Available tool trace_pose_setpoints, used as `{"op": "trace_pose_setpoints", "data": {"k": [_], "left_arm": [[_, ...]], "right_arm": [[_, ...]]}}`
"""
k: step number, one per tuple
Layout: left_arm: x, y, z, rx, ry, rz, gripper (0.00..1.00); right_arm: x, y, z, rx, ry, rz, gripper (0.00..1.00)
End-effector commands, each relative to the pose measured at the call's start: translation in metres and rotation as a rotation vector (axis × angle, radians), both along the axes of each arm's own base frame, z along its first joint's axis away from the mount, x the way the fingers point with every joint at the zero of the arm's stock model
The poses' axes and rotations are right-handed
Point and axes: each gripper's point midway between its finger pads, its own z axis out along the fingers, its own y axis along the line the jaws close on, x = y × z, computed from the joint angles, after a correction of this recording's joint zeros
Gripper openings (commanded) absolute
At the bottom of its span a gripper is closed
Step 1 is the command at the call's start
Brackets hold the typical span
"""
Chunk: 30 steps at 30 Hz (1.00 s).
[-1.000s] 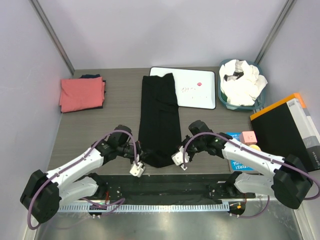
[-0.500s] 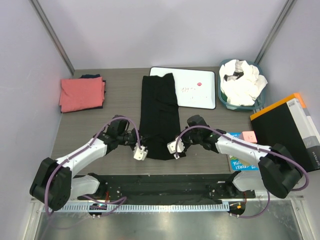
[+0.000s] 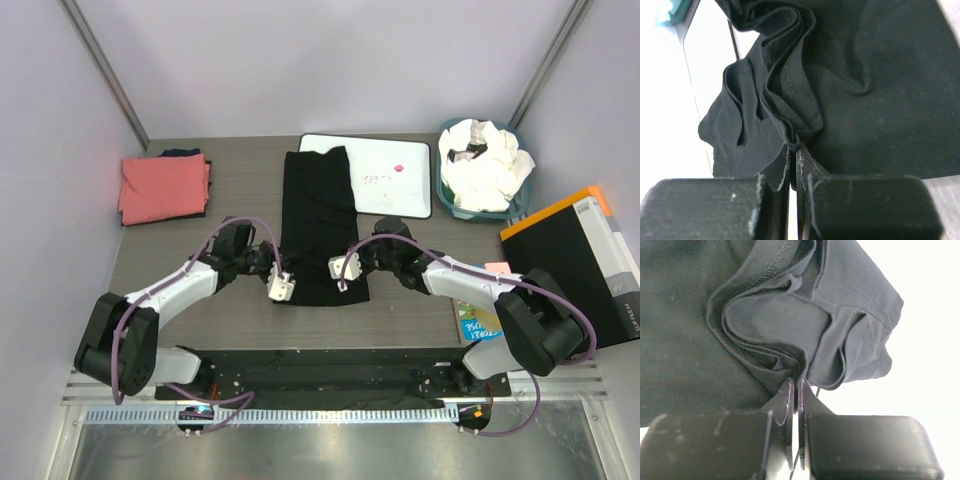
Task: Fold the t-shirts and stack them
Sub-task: Fold the folded rectangular tshirt in 1/3 of the way
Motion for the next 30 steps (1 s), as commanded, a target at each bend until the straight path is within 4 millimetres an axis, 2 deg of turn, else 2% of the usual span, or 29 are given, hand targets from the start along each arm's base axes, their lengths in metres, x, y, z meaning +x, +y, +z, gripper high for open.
{"op": "trace_pose_setpoints", "data": {"k": [1,9,17,24,25,27,28,29,30], "left_arm": [[0.026,-0.007,0.020,-0.051,-0.086,0.003,0.00],[0.041,-0.005,0.014,-0.043,-0.067,0.023,0.00],[0.069,-0.006,0.019,-0.061,-0.109,0.043,0.00],[0.091,-0.005,0.015,-0.066,-0.111,0.058,0.00],[0.095,-0.005,0.011,-0.065,-0.104,0.059,0.00],[0.103,-0.006,0.014,-0.070,-0.115,0.062,0.00],[0.107,-0.005,0.009,-0.067,-0.106,0.067,0.00],[0.112,-0.004,0.012,-0.069,-0.114,0.076,0.00],[0.118,-0.002,0.012,-0.071,-0.122,0.096,0.03]], "right_arm": [[0.024,0.006,0.027,0.074,-0.084,-0.049,0.01],[0.043,0.001,0.027,0.091,-0.106,-0.094,0.01],[0.062,-0.001,0.025,0.107,-0.125,-0.125,0.01],[0.091,0.004,0.030,0.127,-0.145,-0.146,0.01],[0.094,0.003,0.024,0.120,-0.135,-0.153,0.01],[0.103,0.003,0.029,0.129,-0.149,-0.162,0.01],[0.106,0.003,0.022,0.120,-0.142,-0.169,0.01],[0.111,0.000,0.022,0.114,-0.154,-0.190,0.05],[0.117,-0.001,0.024,0.118,-0.177,-0.212,0.14]]}}
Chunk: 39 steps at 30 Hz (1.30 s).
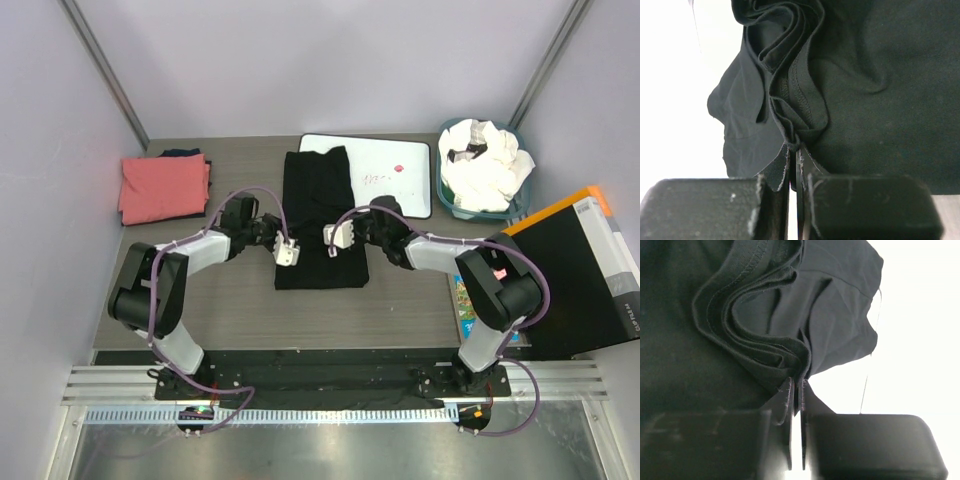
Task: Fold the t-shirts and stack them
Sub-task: Fold the folded rectangular tshirt in 1/3 of the way
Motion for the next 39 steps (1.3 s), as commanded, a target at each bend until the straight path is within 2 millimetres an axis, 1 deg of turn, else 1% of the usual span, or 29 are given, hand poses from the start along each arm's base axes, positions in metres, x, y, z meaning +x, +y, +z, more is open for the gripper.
{"op": "trace_pose_setpoints", "data": {"k": [1,2,3,4,5,6,8,10,13,14,16,17,18,19,20,24,25,26,27,28,29,31,32,33,34,35,36,38,39], "left_arm": [[0.030,-0.003,0.022,-0.048,-0.092,0.025,0.09],[0.033,0.000,0.019,-0.045,-0.101,0.047,0.18],[0.045,0.000,0.032,-0.086,-0.153,0.089,0.17],[0.053,0.006,0.034,-0.086,-0.184,0.137,0.15],[0.055,0.009,0.028,-0.090,-0.192,0.165,0.11],[0.064,0.011,0.045,-0.132,-0.263,0.196,0.10],[0.069,0.019,0.042,-0.126,-0.304,0.242,0.10],[0.075,0.022,0.054,-0.152,-0.347,0.271,0.13],[0.076,0.025,0.058,-0.154,-0.352,0.290,0.28],[0.075,0.026,0.058,-0.147,-0.355,0.290,0.39],[0.069,0.026,0.052,-0.124,-0.355,0.273,0.50],[0.065,0.025,0.046,-0.105,-0.339,0.256,0.54],[0.062,0.025,0.048,-0.102,-0.348,0.242,0.57],[0.057,0.025,0.044,-0.100,-0.334,0.235,0.92],[0.052,0.024,0.040,-0.093,-0.314,0.220,0.99],[0.047,0.025,0.045,-0.086,-0.297,0.217,1.00],[0.046,0.026,0.055,-0.096,-0.307,0.223,1.00],[0.040,0.028,0.051,-0.087,-0.269,0.226,1.00],[0.033,0.025,0.053,-0.092,-0.244,0.204,1.00],[0.023,0.024,0.070,-0.100,-0.259,0.178,1.00],[0.005,0.025,0.054,-0.063,-0.173,0.148,1.00],[-0.025,0.018,0.056,-0.066,-0.149,0.041,1.00],[-0.045,0.018,0.059,-0.063,-0.122,0.002,1.00],[-0.062,0.018,0.047,-0.047,-0.112,-0.047,1.00],[-0.078,0.014,0.046,-0.062,-0.102,-0.102,1.00],[-0.097,0.016,0.039,-0.046,-0.072,-0.142,1.00],[-0.110,0.016,0.030,-0.030,-0.058,-0.181,1.00],[-0.140,0.017,0.009,0.007,-0.038,-0.282,1.00],[-0.149,0.019,-0.001,0.023,-0.018,-0.303,1.00]], "right_arm": [[0.035,0.001,0.031,0.052,-0.131,-0.080,0.36],[0.046,-0.007,0.035,0.053,-0.181,-0.143,0.46],[0.051,-0.012,0.037,0.055,-0.212,-0.184,0.52],[0.057,-0.016,0.040,0.059,-0.252,-0.225,0.54],[0.067,-0.034,0.035,0.030,-0.290,-0.339,0.55],[0.074,-0.038,0.052,0.071,-0.367,-0.384,0.56],[0.081,-0.048,0.062,0.105,-0.415,-0.454,0.59],[0.082,-0.056,0.065,0.112,-0.413,-0.500,0.61],[0.079,-0.061,0.067,0.132,-0.377,-0.530,0.61],[0.078,-0.062,0.065,0.128,-0.361,-0.532,0.62],[0.075,-0.061,0.070,0.134,-0.357,-0.516,0.66],[0.072,-0.061,0.064,0.123,-0.335,-0.511,0.66],[0.070,-0.060,0.068,0.131,-0.333,-0.501,0.67],[0.068,-0.060,0.067,0.130,-0.325,-0.501,0.67],[0.067,-0.061,0.065,0.123,-0.310,-0.502,0.68],[0.067,-0.068,0.070,0.158,-0.264,-0.553,0.68],[0.065,-0.064,0.082,0.198,-0.246,-0.529,0.68],[0.059,-0.064,0.071,0.157,-0.147,-0.511,0.67],[0.053,-0.066,0.068,0.156,-0.092,-0.497,0.65],[0.044,-0.062,0.068,0.175,-0.041,-0.473,0.65],[0.019,-0.057,0.057,0.134,0.050,-0.386,0.64],[-0.011,-0.051,0.051,0.109,0.102,-0.273,0.63],[-0.044,-0.048,0.042,0.087,0.171,-0.164,0.63],[-0.063,-0.048,0.031,0.061,0.212,-0.110,0.63],[-0.078,-0.048,0.026,0.022,0.212,-0.034,0.64],[-0.106,-0.053,0.005,-0.024,0.291,0.019,0.64],[-0.120,-0.049,0.009,-0.012,0.297,0.081,0.64],[-0.145,-0.048,-0.005,-0.054,0.342,0.148,0.65],[-0.150,-0.046,-0.005,-0.055,0.343,0.156,0.65]]}}
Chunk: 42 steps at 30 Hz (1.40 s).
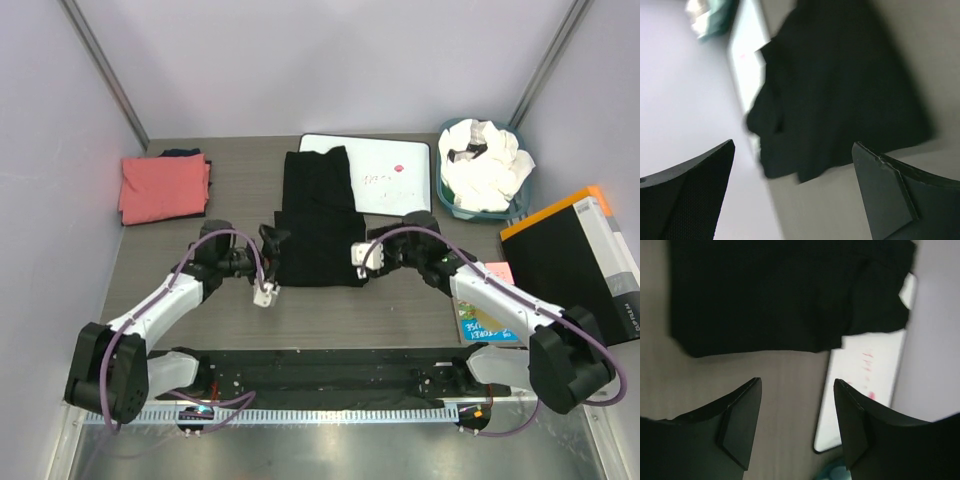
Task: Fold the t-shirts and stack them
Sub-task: Fold the folded rectangular tshirt in 1/3 of the way, then grab one side of the 2/3 rectangular tshirt with both arms
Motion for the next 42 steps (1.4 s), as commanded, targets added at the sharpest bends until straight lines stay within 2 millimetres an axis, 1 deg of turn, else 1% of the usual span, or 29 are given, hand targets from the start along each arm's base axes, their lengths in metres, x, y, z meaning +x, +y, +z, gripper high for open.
{"op": "trace_pose_setpoints", "data": {"k": [1,2,3,5,6,7,8,10,12,13,14,16,19,23,28,33,36,37,38,39,40,41,42], "left_arm": [[-0.080,-0.002,-0.069,0.101,0.186,-0.241,1.00],[-0.084,-0.004,-0.073,0.113,0.192,-0.258,1.00],[-0.087,-0.004,-0.080,0.126,0.202,-0.269,1.00],[-0.088,-0.006,-0.085,0.141,0.207,-0.285,1.00],[-0.085,-0.007,-0.085,0.149,0.205,-0.283,1.00],[-0.085,-0.007,-0.090,0.154,0.220,-0.285,1.00],[-0.083,-0.008,-0.090,0.156,0.212,-0.288,1.00],[-0.079,-0.007,-0.095,0.172,0.217,-0.279,1.00],[-0.073,-0.008,-0.095,0.175,0.204,-0.270,1.00],[-0.072,-0.007,-0.098,0.183,0.209,-0.267,1.00],[-0.069,-0.008,-0.099,0.182,0.202,-0.264,1.00],[-0.065,-0.007,-0.101,0.187,0.203,-0.252,1.00],[-0.055,-0.008,-0.103,0.190,0.201,-0.223,1.00],[-0.044,-0.006,-0.106,0.201,0.192,-0.188,1.00],[-0.037,-0.008,-0.107,0.201,0.189,-0.181,1.00],[-0.033,-0.008,-0.108,0.202,0.202,-0.168,0.99],[-0.033,-0.008,-0.113,0.210,0.214,-0.167,0.92],[-0.034,-0.007,-0.117,0.214,0.230,-0.166,0.85],[-0.035,-0.007,-0.118,0.215,0.238,-0.168,0.80],[-0.035,-0.007,-0.119,0.220,0.240,-0.172,0.73],[-0.040,-0.005,-0.123,0.232,0.271,-0.177,0.60],[-0.042,-0.005,-0.123,0.236,0.284,-0.179,0.54],[-0.044,-0.003,-0.125,0.247,0.298,-0.184,0.29]], "right_arm": [[-0.073,0.010,-0.053,-0.076,0.228,0.227,0.65],[-0.079,0.015,-0.056,-0.076,0.244,0.235,0.65],[-0.081,0.017,-0.058,-0.080,0.249,0.238,0.65],[-0.079,0.022,-0.062,-0.079,0.246,0.219,0.65],[-0.081,0.026,-0.062,-0.068,0.256,0.212,0.65],[-0.080,0.027,-0.067,-0.072,0.264,0.202,0.65],[-0.078,0.031,-0.065,-0.059,0.256,0.200,0.65],[-0.081,0.037,-0.067,-0.052,0.276,0.200,0.64],[-0.083,0.041,-0.069,-0.047,0.288,0.209,0.65],[-0.088,0.044,-0.071,-0.052,0.285,0.226,0.65],[-0.089,0.045,-0.077,-0.057,0.280,0.228,0.65],[-0.091,0.046,-0.081,-0.057,0.281,0.225,0.65],[-0.084,0.046,-0.086,-0.062,0.269,0.199,0.65],[-0.080,0.046,-0.091,-0.060,0.257,0.184,0.65],[-0.067,0.046,-0.097,-0.063,0.207,0.156,0.65],[-0.061,0.050,-0.103,-0.060,0.209,0.158,0.65],[-0.058,0.054,-0.108,-0.068,0.208,0.168,0.63],[-0.055,0.056,-0.106,-0.063,0.203,0.169,0.61],[-0.055,0.057,-0.109,-0.070,0.213,0.169,0.53],[-0.055,0.057,-0.110,-0.074,0.220,0.170,0.43],[-0.055,0.057,-0.110,-0.088,0.239,0.173,0.34],[-0.057,0.057,-0.111,-0.093,0.256,0.178,0.12],[-0.059,0.057,-0.109,-0.096,0.265,0.184,0.05]]}}
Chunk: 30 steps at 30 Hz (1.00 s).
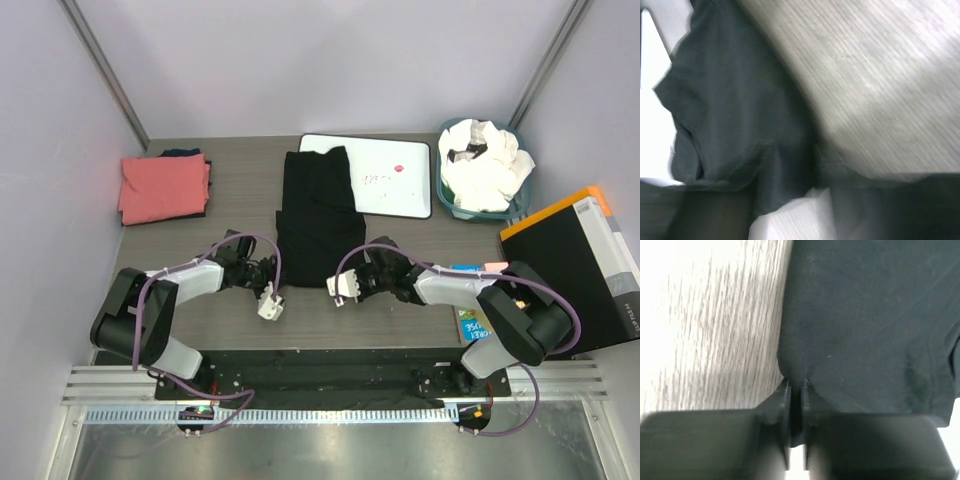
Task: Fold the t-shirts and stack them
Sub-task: Grab one side of the 2/3 rectangular tshirt with both arms, then fold the long partially folded tshirt into a neat square
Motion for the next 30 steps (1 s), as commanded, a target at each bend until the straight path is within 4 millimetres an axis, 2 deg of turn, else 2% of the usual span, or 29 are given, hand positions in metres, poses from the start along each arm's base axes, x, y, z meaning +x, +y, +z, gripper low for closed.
{"op": "trace_pose_setpoints", "data": {"k": [1,3,4,6,8,9,11,12,13,14,15,17,18,19,20,21,23,25,29,30], "left_arm": [[-0.015,0.007,-0.013,0.066,0.090,-0.019,0.00],[-0.019,0.008,-0.013,0.066,0.104,-0.017,0.00],[-0.023,0.009,-0.013,0.071,0.115,-0.022,0.00],[-0.028,0.009,-0.007,0.062,0.116,-0.025,0.00],[-0.038,0.009,-0.001,0.049,0.140,-0.036,0.00],[-0.042,0.007,0.010,0.032,0.123,-0.044,0.00],[-0.056,0.010,0.017,0.027,0.153,-0.056,0.00],[-0.060,0.007,0.034,-0.006,0.127,-0.070,0.00],[-0.076,0.010,0.037,-0.005,0.182,-0.075,0.00],[-0.082,0.009,0.050,-0.021,0.176,-0.090,0.00],[-0.103,0.012,0.060,-0.031,0.217,-0.110,0.00],[-0.119,0.013,0.081,-0.052,0.203,-0.144,0.00],[-0.138,0.016,0.086,-0.059,0.262,-0.152,0.00],[-0.145,0.018,0.099,-0.078,0.225,-0.161,0.00],[-0.151,0.019,0.107,-0.086,0.224,-0.164,0.00],[-0.165,0.022,0.111,-0.088,0.261,-0.165,0.00],[-0.178,0.023,0.127,-0.122,0.238,-0.180,0.00],[-0.194,0.026,0.136,-0.145,0.241,-0.196,0.00],[-0.207,0.026,0.144,-0.190,0.255,-0.202,0.00],[-0.209,0.026,0.144,-0.193,0.260,-0.202,0.00]], "right_arm": [[-0.004,0.001,0.003,-0.026,0.061,0.010,0.01],[-0.009,0.000,0.011,-0.018,0.069,0.022,0.01],[-0.016,-0.004,0.010,-0.037,0.099,0.027,0.01],[-0.025,-0.004,0.023,-0.021,0.108,0.056,0.01],[-0.040,-0.011,0.027,-0.045,0.153,0.078,0.01],[-0.046,-0.014,0.029,-0.056,0.154,0.103,0.01],[-0.060,-0.019,0.042,-0.058,0.174,0.132,0.01],[-0.064,-0.021,0.047,-0.057,0.177,0.146,0.01],[-0.074,-0.024,0.057,-0.060,0.194,0.168,0.01],[-0.078,-0.025,0.062,-0.059,0.202,0.179,0.01],[-0.082,-0.026,0.067,-0.060,0.204,0.194,0.01],[-0.095,-0.030,0.082,-0.057,0.228,0.221,0.01],[-0.104,-0.033,0.084,-0.068,0.252,0.234,0.01],[-0.108,-0.030,0.094,-0.048,0.251,0.252,0.01],[-0.112,-0.029,0.103,-0.035,0.245,0.261,0.01],[-0.120,-0.031,0.107,-0.034,0.264,0.268,0.01],[-0.130,-0.025,0.124,-0.007,0.253,0.293,0.01],[-0.142,-0.022,0.132,0.003,0.260,0.310,0.01],[-0.154,-0.016,0.148,0.036,0.244,0.327,0.01],[-0.152,-0.013,0.152,0.043,0.235,0.324,0.01]]}}
